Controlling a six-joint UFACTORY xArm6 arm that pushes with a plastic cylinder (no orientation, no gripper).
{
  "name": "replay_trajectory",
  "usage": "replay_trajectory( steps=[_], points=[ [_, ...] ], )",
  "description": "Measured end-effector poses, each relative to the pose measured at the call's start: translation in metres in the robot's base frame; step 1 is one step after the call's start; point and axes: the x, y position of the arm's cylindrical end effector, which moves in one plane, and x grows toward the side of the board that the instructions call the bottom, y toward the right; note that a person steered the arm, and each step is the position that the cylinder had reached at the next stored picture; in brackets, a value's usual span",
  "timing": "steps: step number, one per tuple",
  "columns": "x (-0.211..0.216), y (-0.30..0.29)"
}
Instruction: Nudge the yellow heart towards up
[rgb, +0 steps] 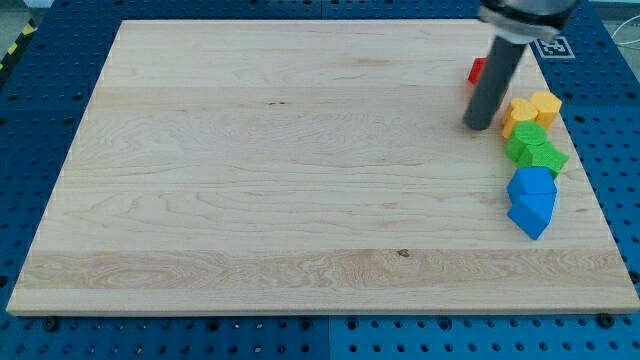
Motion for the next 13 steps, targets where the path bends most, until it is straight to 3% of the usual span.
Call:
replay_trajectory(
  steps=[1, 2, 3, 4, 6, 7, 9, 11, 13],
  points=[
    [0.012, -0.071],
    [-0.050, -0.120],
    [-0.145, -0.155],
    [-0.209, -0.148],
    [-0.215, 0.055],
    [-0.176, 0.181],
    [-0.153, 0.183],
    [-0.030, 0.183],
    [0.036, 0.159]
  ],
)
